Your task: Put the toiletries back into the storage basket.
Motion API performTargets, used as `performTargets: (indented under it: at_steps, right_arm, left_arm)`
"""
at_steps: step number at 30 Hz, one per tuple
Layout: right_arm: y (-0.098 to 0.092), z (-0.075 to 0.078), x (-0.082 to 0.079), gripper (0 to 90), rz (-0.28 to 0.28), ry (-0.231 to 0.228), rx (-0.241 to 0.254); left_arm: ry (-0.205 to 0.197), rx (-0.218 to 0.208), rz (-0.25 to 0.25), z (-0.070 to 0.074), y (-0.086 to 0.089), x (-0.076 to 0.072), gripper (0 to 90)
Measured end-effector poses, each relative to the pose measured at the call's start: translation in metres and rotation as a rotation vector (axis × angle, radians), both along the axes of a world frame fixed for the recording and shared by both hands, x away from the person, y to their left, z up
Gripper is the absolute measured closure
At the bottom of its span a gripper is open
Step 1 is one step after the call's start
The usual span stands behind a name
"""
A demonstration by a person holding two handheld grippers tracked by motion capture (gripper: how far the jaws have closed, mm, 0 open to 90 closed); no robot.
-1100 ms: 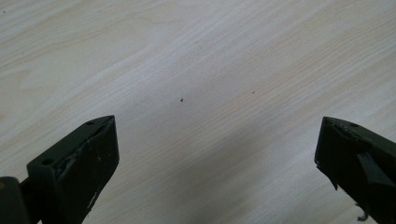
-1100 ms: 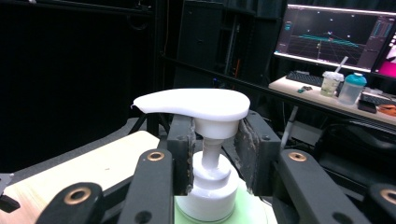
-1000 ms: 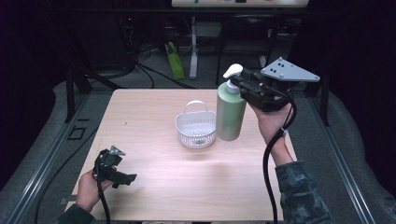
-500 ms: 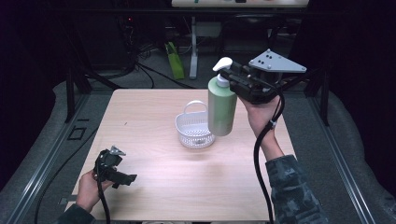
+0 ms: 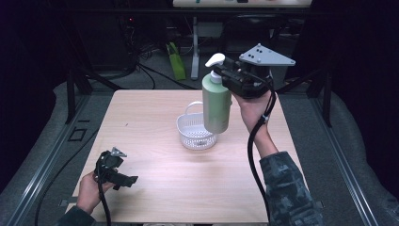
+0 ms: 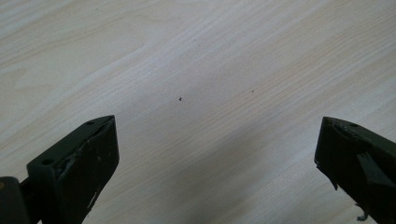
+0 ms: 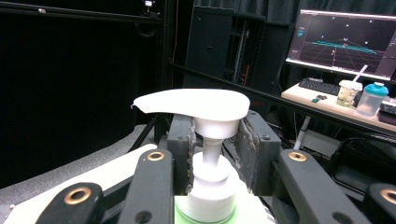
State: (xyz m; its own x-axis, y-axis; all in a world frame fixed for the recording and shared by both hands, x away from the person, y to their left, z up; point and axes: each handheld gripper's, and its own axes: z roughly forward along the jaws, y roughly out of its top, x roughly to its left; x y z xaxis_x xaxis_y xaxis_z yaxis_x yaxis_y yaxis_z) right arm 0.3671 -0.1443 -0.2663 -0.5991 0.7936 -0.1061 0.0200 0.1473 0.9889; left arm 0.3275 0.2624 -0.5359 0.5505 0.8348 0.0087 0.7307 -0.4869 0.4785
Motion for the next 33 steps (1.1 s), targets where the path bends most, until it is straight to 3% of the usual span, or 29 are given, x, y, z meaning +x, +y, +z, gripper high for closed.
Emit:
performTargets:
  at_steps: [22, 33]
  right_arm:
    - [0.024, 0.001, 0.011, 67.9, 0.001, -0.001, 0.006]
    - [0.034, -0.006, 0.020, 67.9, -0.005, 0.014, 0.006]
  left_arm:
    - [0.003, 0.001, -0.005, 0.001, 0.000, 0.000, 0.0]
    - [0.006, 0.006, -0.007, 0.000, 0.000, 0.000, 0.0]
